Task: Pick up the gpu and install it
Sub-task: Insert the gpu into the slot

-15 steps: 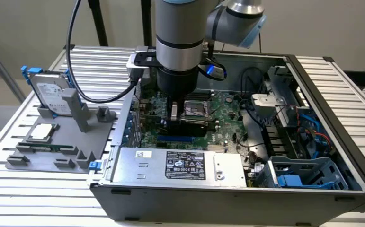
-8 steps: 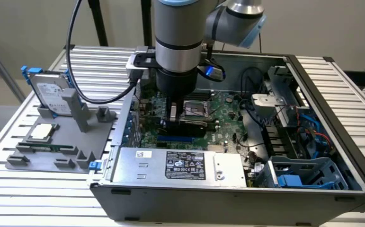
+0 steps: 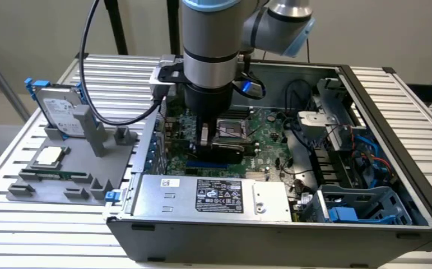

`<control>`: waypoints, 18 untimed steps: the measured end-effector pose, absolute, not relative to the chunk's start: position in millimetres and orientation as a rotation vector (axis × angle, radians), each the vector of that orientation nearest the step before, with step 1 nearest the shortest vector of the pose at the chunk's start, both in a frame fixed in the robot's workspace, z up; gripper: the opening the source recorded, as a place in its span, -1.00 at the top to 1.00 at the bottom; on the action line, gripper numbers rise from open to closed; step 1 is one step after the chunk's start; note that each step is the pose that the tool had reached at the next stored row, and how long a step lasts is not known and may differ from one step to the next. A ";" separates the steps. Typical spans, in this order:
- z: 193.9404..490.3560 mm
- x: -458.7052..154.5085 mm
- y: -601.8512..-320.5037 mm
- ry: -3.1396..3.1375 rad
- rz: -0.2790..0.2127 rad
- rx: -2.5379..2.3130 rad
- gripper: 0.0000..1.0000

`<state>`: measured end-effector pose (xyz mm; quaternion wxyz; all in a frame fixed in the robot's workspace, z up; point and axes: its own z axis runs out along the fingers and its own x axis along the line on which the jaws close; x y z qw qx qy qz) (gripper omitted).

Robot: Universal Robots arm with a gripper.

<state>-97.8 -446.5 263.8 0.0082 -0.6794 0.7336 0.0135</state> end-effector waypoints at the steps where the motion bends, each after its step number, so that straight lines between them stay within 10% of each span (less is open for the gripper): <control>1: 262.1 -98.0 -446.3 2.293 0.042 -2.124 1.00; 18: 255.2 -100.1 -445.1 2.298 0.031 -2.127 1.00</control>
